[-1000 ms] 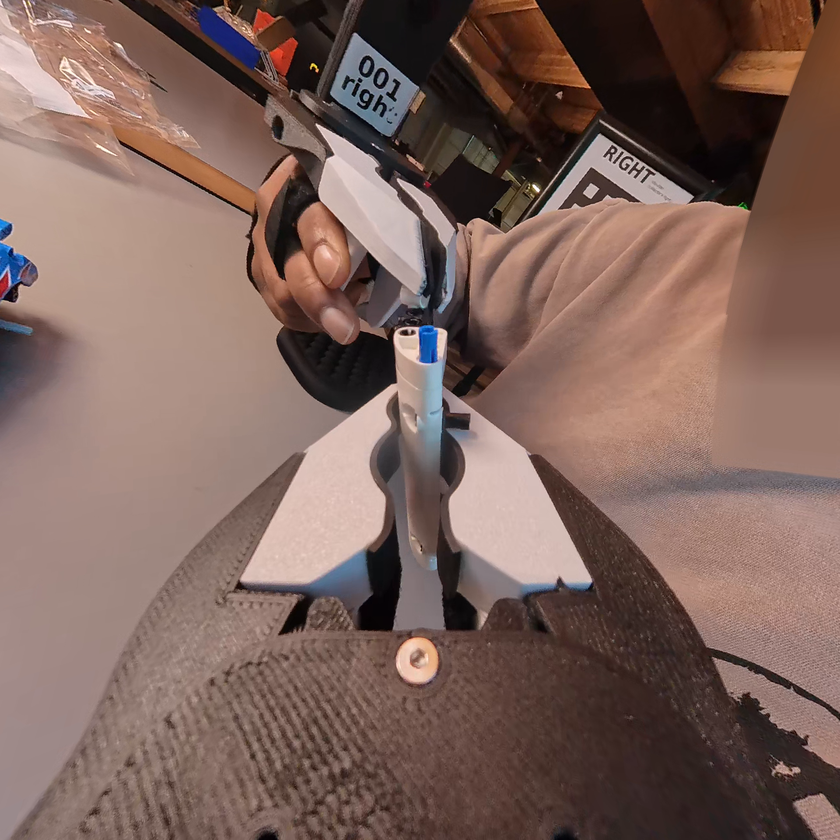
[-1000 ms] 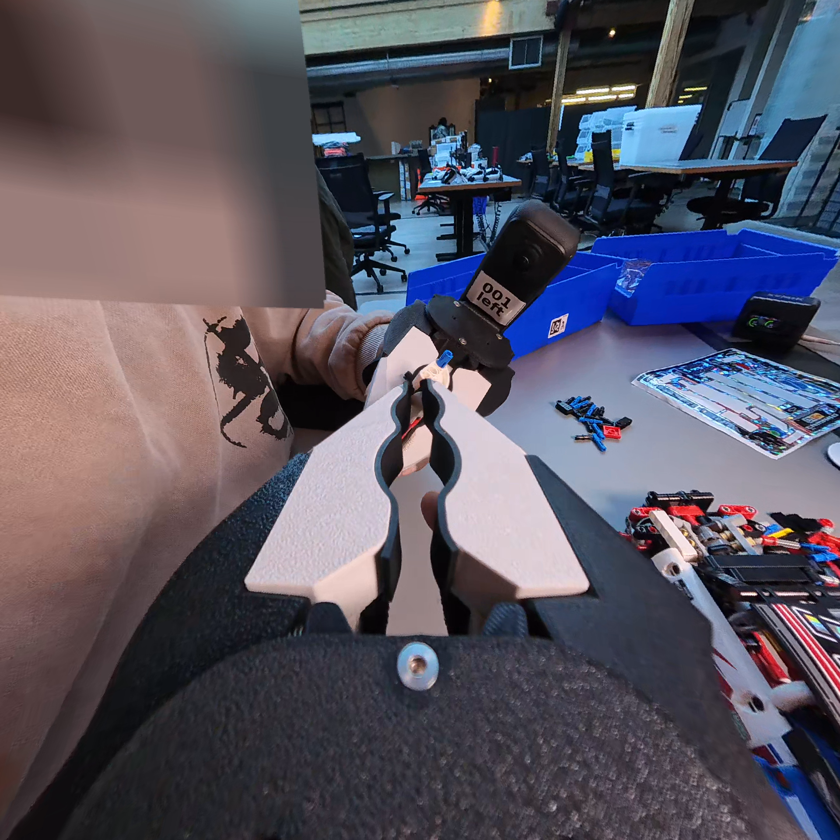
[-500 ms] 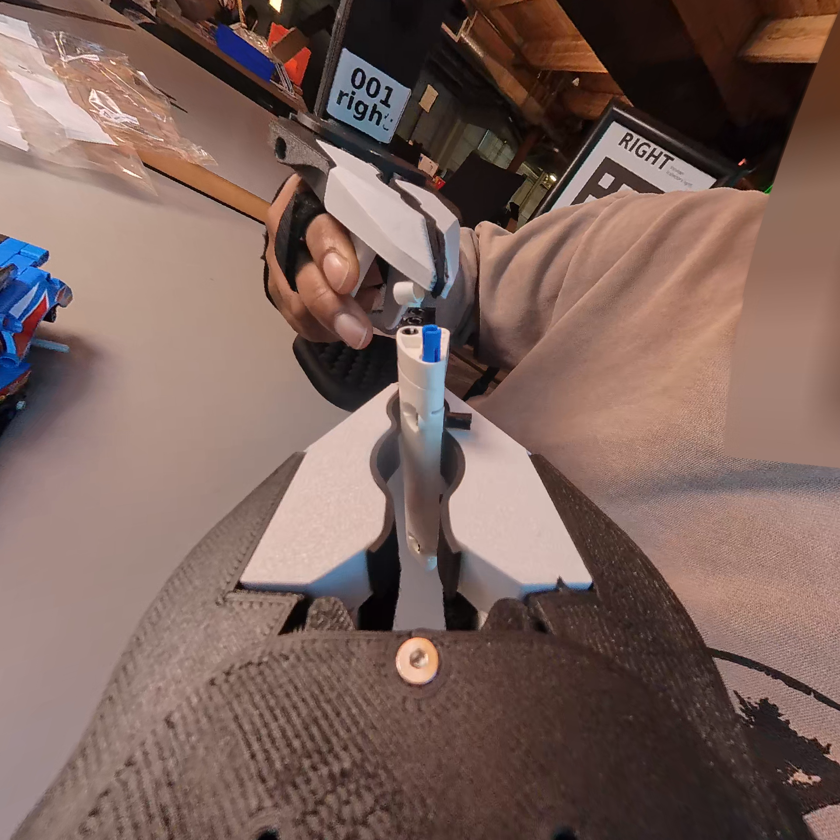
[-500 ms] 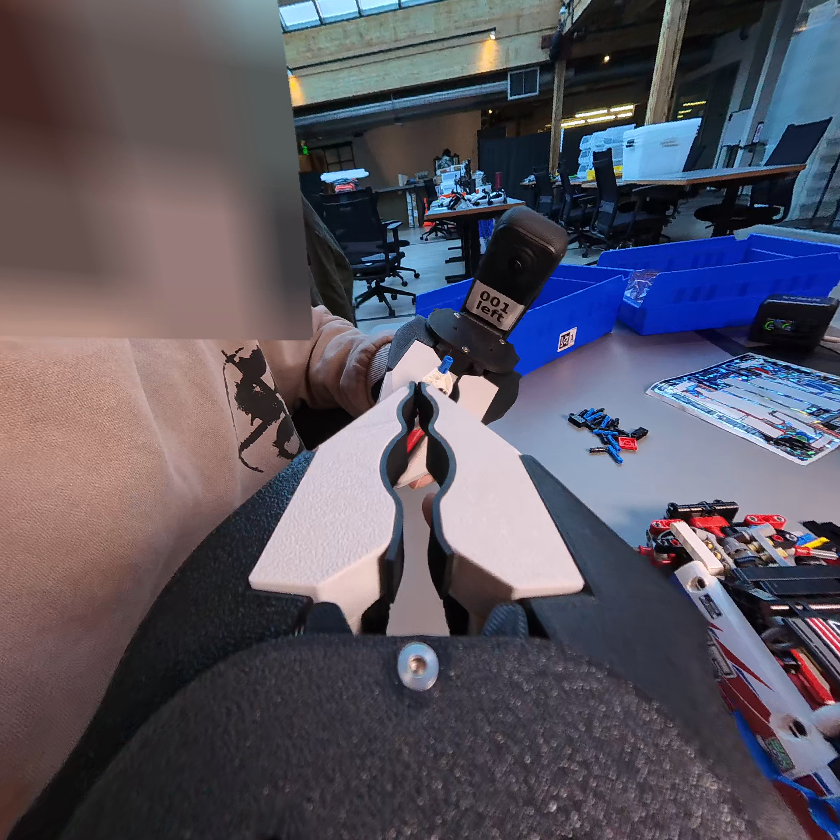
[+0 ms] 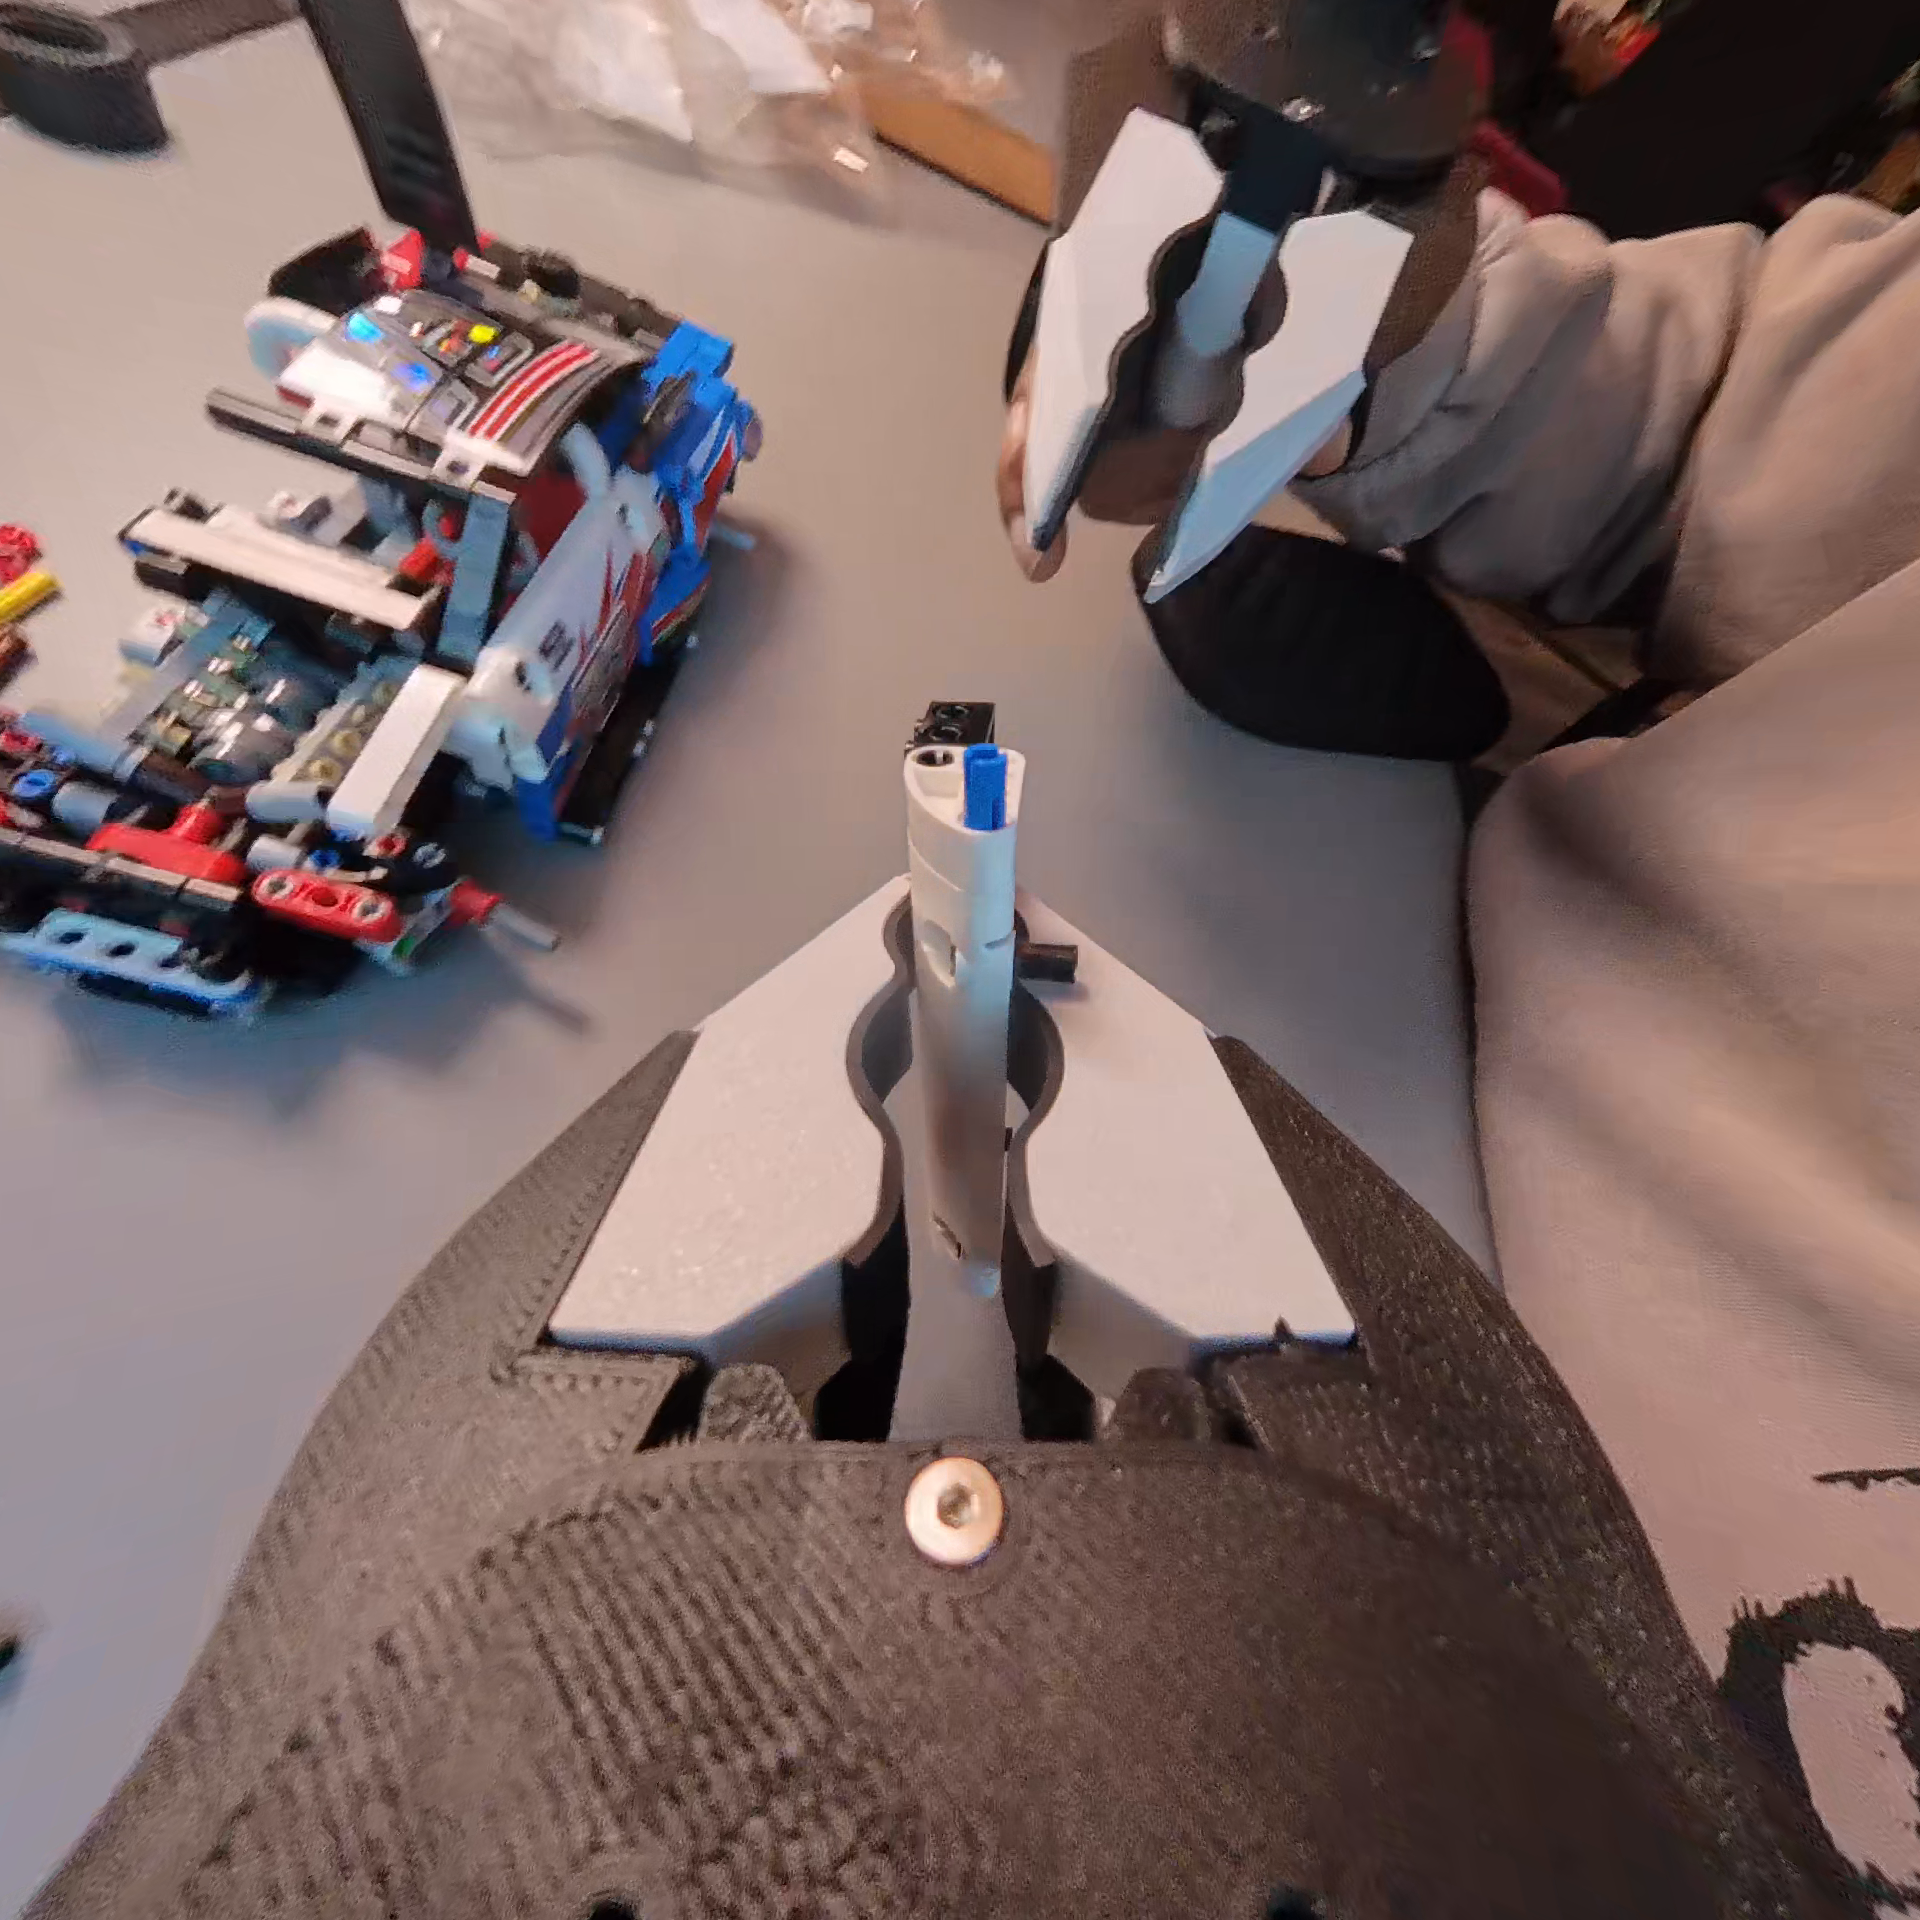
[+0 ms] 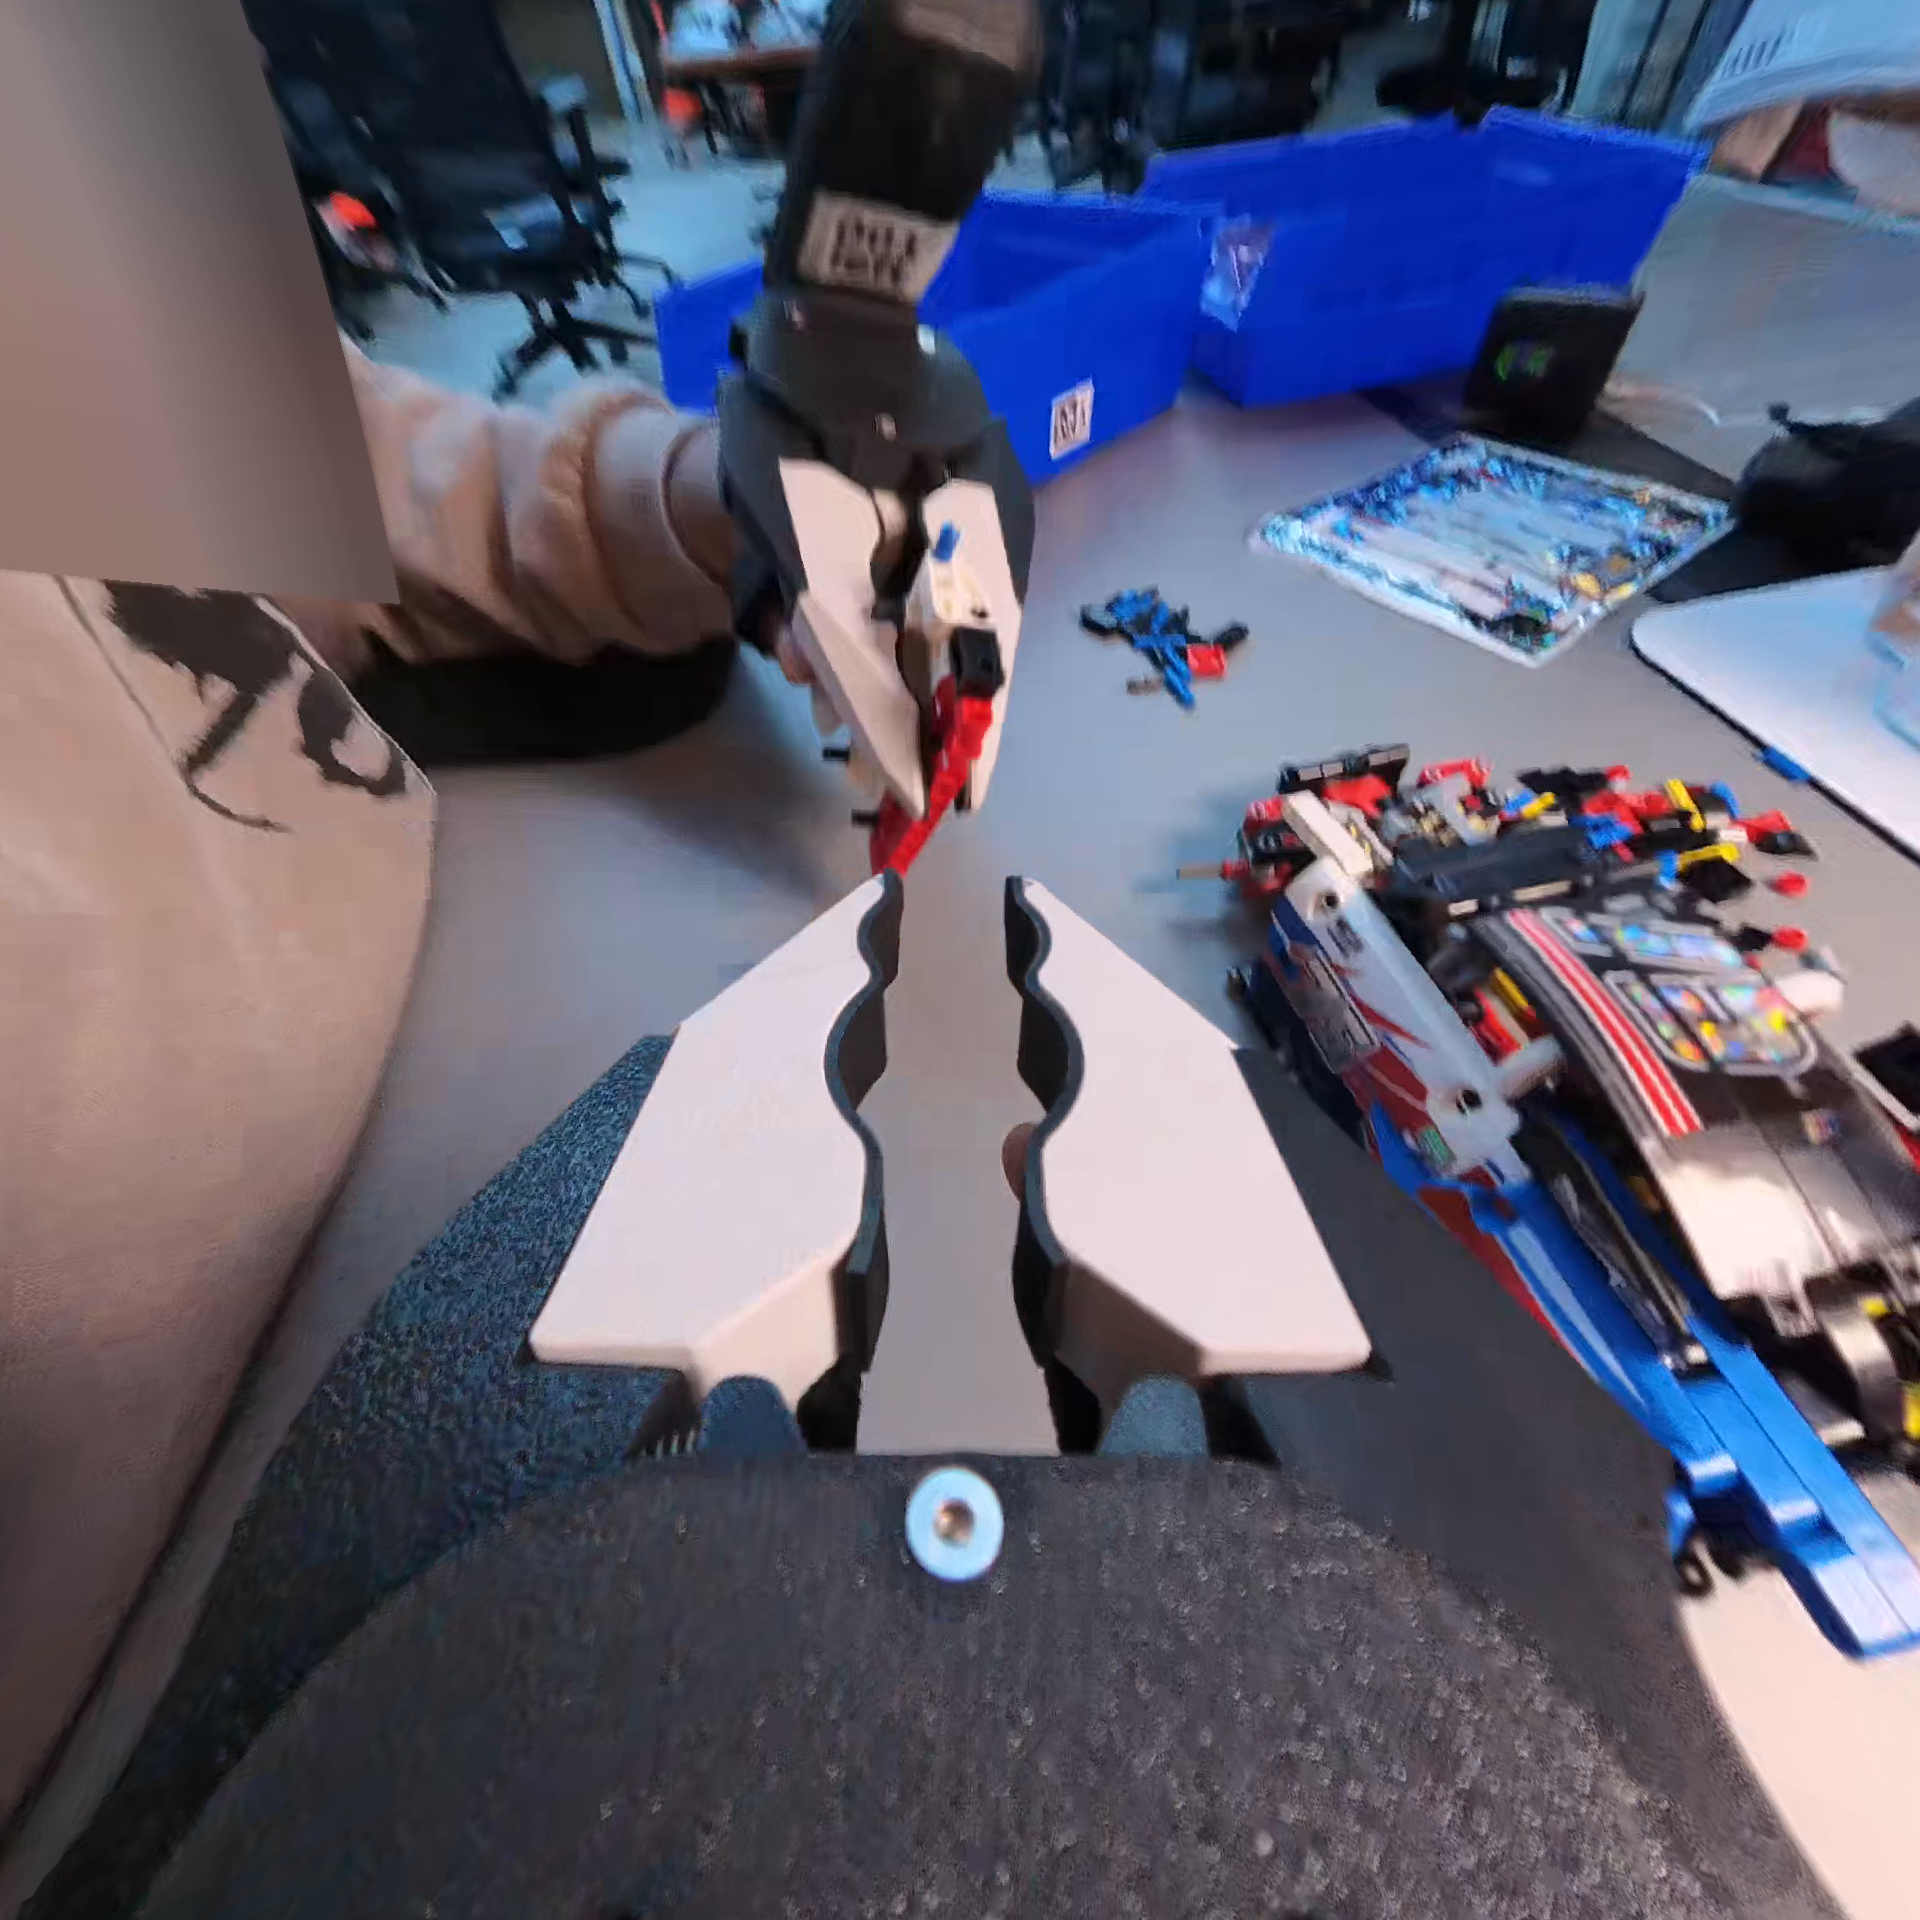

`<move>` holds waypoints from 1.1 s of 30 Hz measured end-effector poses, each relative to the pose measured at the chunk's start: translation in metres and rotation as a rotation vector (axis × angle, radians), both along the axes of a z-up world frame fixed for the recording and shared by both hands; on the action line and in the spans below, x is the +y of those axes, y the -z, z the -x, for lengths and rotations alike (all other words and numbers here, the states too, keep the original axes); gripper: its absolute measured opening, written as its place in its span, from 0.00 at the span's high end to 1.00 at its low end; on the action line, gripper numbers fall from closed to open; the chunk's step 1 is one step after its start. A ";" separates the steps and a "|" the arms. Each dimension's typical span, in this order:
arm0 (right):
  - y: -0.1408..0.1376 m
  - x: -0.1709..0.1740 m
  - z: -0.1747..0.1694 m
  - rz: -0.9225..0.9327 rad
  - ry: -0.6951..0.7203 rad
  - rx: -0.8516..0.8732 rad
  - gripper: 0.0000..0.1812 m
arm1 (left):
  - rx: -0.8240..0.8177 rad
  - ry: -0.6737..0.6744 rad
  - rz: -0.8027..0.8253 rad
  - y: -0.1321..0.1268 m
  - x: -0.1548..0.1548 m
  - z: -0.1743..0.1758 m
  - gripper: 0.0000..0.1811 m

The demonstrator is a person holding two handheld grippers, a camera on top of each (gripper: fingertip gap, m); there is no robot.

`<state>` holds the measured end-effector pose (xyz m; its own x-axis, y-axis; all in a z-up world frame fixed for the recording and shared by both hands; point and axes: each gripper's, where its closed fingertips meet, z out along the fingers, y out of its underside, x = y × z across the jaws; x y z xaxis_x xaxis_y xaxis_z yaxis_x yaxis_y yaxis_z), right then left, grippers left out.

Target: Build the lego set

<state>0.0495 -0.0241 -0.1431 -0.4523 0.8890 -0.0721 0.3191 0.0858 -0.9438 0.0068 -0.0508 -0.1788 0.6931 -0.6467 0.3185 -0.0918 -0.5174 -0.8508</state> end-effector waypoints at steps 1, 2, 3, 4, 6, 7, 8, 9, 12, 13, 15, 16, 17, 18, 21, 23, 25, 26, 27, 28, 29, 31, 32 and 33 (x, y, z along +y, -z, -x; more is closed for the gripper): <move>0.014 0.003 -0.003 -0.040 0.016 -0.046 0.90 | 0.033 -0.013 0.039 0.008 0.000 0.009 0.96; 0.026 0.002 -0.006 -0.062 0.019 -0.084 0.90 | 0.057 -0.020 0.078 0.015 -0.001 0.016 0.96; 0.036 -0.001 -0.009 -0.071 0.008 -0.118 0.89 | 0.072 -0.012 0.124 0.022 -0.005 0.022 0.96; 0.045 -0.007 -0.011 -0.075 -0.011 -0.149 0.89 | 0.079 0.011 0.181 0.029 -0.011 0.024 0.96; 0.058 -0.025 -0.015 -0.109 -0.078 -0.201 0.88 | 0.048 0.093 0.280 0.036 -0.024 0.020 0.95; 0.062 -0.037 -0.018 -0.138 -0.133 -0.217 0.88 | 0.043 0.125 0.305 0.038 -0.028 0.017 0.95; 0.067 -0.050 -0.021 -0.175 -0.189 -0.235 0.87 | 0.063 0.143 0.317 0.042 -0.030 0.015 0.94; 0.071 -0.060 -0.022 -0.218 -0.234 -0.252 0.86 | 0.083 0.159 0.326 0.046 -0.031 0.013 0.91; 0.085 -0.086 -0.028 -0.313 -0.349 -0.305 0.85 | 0.112 0.187 0.372 0.058 -0.031 0.008 0.84; 0.089 -0.091 -0.028 -0.343 -0.369 -0.314 0.84 | 0.108 0.184 0.368 0.058 -0.029 0.007 0.84; 0.092 -0.099 -0.027 -0.383 -0.402 -0.324 0.84 | 0.140 0.167 0.346 0.059 -0.025 0.008 0.81; 0.094 -0.102 -0.026 -0.393 -0.418 -0.331 0.84 | 0.172 0.162 0.335 0.060 -0.025 0.010 0.79; 0.095 -0.105 -0.026 -0.402 -0.435 -0.338 0.84 | 0.202 0.161 0.323 0.061 -0.026 0.012 0.78; 0.097 -0.107 -0.026 -0.413 -0.455 -0.348 0.84 | 0.224 0.159 0.313 0.062 -0.026 0.013 0.76; 0.106 -0.108 -0.024 -0.457 -0.515 -0.389 0.84 | 0.267 0.126 0.288 0.062 -0.024 0.019 0.71; 0.106 -0.113 -0.023 -0.474 -0.549 -0.401 0.87 | 0.298 0.075 0.270 0.061 -0.022 0.029 0.67; 0.107 -0.115 -0.023 -0.487 -0.566 -0.401 0.93 | 0.306 0.015 0.231 0.053 -0.020 0.038 0.67; 0.107 -0.115 -0.024 -0.483 -0.563 -0.401 0.93 | 0.291 -0.010 0.208 0.047 -0.020 0.041 0.67; 0.107 -0.114 -0.024 -0.480 -0.545 -0.397 0.93 | 0.265 -0.036 0.180 0.040 -0.020 0.042 0.68; 0.104 -0.111 -0.020 -0.463 -0.501 -0.371 0.93 | 0.222 -0.055 0.152 0.032 -0.022 0.040 0.71; 0.095 -0.108 -0.012 -0.415 -0.439 -0.315 0.93 | 0.157 -0.056 0.129 0.024 -0.025 0.033 0.74; 0.060 -0.098 0.009 -0.295 -0.259 -0.123 0.93 | -0.032 -0.026 0.096 0.005 -0.033 0.010 0.81; 0.041 -0.092 0.017 -0.264 -0.175 -0.012 0.93 | -0.142 -0.015 0.090 -0.004 -0.035 -0.002 0.82; 0.023 -0.085 0.022 -0.265 -0.099 0.092 0.93 | -0.247 -0.007 0.096 -0.012 -0.036 -0.012 0.82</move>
<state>0.0271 -0.1087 -0.1660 -0.5314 0.8228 0.2018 0.2115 0.3595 -0.9089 0.0185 -0.0868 -0.1668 0.5909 -0.6009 0.5383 0.1159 -0.5970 -0.7938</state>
